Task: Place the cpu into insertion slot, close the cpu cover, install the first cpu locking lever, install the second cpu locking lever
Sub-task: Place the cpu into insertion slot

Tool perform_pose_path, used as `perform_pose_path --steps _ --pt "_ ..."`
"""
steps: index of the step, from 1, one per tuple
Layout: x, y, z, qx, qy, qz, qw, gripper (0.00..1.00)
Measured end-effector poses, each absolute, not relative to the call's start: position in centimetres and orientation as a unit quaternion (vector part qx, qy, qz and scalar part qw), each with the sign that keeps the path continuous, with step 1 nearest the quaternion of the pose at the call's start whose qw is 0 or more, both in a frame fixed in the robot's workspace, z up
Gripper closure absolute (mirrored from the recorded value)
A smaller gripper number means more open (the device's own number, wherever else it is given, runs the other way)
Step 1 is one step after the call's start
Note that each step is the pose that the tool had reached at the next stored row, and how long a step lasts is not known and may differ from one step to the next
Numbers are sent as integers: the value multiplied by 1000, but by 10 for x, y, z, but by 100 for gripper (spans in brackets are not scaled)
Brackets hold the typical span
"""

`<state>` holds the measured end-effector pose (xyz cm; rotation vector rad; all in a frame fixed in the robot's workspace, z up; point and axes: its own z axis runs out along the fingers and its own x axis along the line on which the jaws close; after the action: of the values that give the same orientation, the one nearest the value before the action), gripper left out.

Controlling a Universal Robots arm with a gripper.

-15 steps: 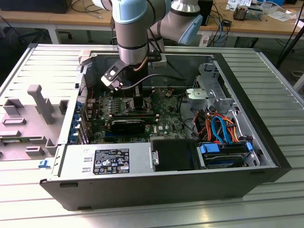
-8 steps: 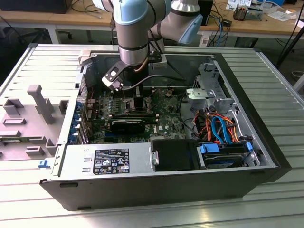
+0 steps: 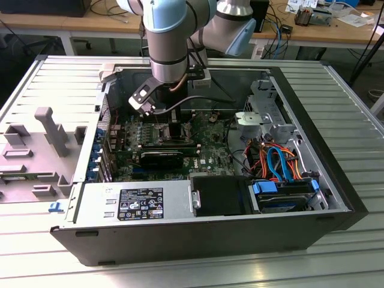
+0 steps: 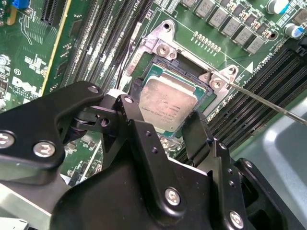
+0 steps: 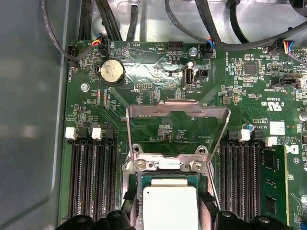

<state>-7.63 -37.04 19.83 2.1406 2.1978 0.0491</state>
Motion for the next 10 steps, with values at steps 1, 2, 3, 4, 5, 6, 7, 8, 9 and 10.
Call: perform_pose_path --steps 1,2,3,4,5,6,7,8,9,10 --pt "-76 -371 198 698 715 17 36 39" --pt "-76 -372 199 699 714 17 35 39" --pt "-76 -372 199 699 714 17 35 39" --pt "-76 -373 199 700 713 17 35 39" --pt "-76 -373 199 701 712 17 35 39" --pt "-76 -374 199 702 711 17 35 39" --pt "-76 -374 199 704 709 17 35 39" --pt "-76 -375 199 706 707 17 35 39" --pt "-76 -375 199 707 706 17 35 39" --pt "-76 -376 199 710 703 17 35 39"
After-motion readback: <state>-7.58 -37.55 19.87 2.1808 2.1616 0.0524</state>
